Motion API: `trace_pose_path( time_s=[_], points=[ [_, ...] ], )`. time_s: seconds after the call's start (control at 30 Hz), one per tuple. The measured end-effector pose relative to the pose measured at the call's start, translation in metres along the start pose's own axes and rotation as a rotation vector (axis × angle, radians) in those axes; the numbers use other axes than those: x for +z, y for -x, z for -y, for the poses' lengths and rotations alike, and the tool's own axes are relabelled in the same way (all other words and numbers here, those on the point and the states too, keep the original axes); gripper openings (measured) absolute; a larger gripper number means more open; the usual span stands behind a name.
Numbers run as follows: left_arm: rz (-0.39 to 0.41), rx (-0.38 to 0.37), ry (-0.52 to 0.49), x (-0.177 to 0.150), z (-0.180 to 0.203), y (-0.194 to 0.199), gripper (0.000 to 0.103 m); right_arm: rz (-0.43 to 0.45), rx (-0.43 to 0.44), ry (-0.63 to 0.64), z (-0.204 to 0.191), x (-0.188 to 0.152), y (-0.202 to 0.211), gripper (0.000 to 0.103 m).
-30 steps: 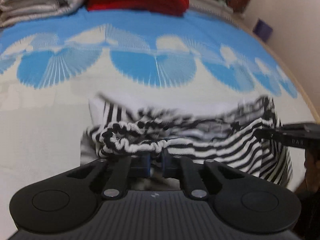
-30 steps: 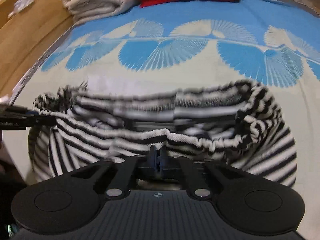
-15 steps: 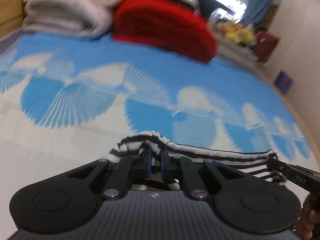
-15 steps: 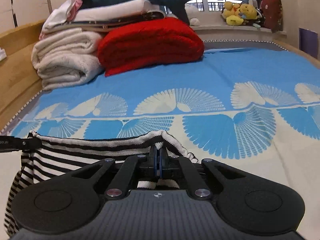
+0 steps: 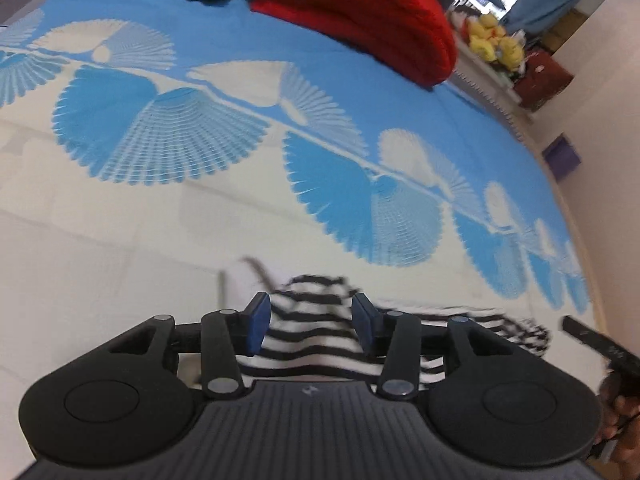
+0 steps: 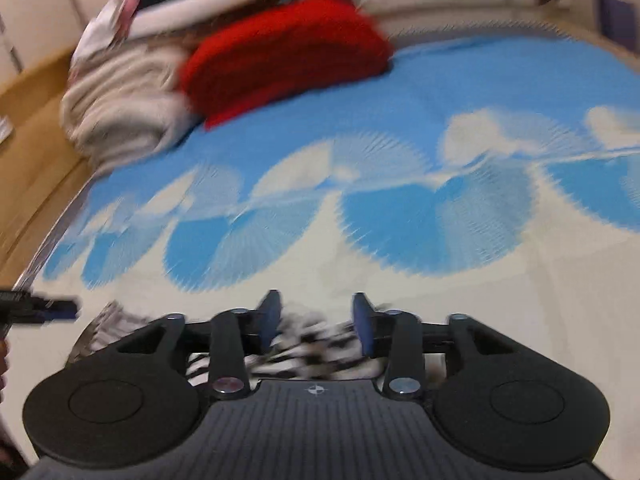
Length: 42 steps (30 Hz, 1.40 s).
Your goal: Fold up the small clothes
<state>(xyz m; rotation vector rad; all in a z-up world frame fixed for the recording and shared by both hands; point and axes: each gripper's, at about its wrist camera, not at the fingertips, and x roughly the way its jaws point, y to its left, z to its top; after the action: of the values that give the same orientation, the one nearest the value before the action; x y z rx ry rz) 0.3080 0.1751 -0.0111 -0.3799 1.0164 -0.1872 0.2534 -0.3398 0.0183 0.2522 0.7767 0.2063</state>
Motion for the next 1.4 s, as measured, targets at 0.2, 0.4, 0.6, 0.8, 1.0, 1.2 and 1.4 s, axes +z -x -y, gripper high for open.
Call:
trace_pose_path(
  time_s=[0.2, 0.4, 0.6, 0.8, 1.0, 1.2, 1.4],
  points=[
    [-0.031, 0.043, -0.020, -0.003, -0.004, -0.014, 0.061, -0.118, -0.076, 0.098, 0.023, -0.012, -0.017, 0.056],
    [-0.073, 0.109, -0.089, -0.008, 0.003, -0.044, 0.062, -0.161, -0.106, 0.161, 0.014, -0.018, -0.046, 0.053],
    [-0.063, 0.111, -0.112, -0.003, 0.006, -0.055, 0.020, -0.168, -0.082, 0.182, 0.008, -0.017, -0.051, 0.007],
    [0.197, 0.027, -0.146, 0.012, 0.021, -0.018, 0.014, 0.065, -0.134, 0.047, 0.016, 0.013, -0.033, 0.004],
    [0.052, 0.207, -0.176, 0.003, 0.017, -0.061, 0.015, 0.011, -0.223, 0.038, 0.007, 0.013, -0.066, 0.004],
    [-0.051, 0.241, -0.152, -0.006, 0.011, -0.068, 0.038, -0.180, -0.310, 0.023, 0.013, -0.008, -0.105, 0.007],
    [-0.060, 0.216, -0.107, -0.007, 0.010, -0.007, 0.049, -0.088, -0.273, -0.078, 0.022, 0.001, -0.050, 0.021]
  ],
)
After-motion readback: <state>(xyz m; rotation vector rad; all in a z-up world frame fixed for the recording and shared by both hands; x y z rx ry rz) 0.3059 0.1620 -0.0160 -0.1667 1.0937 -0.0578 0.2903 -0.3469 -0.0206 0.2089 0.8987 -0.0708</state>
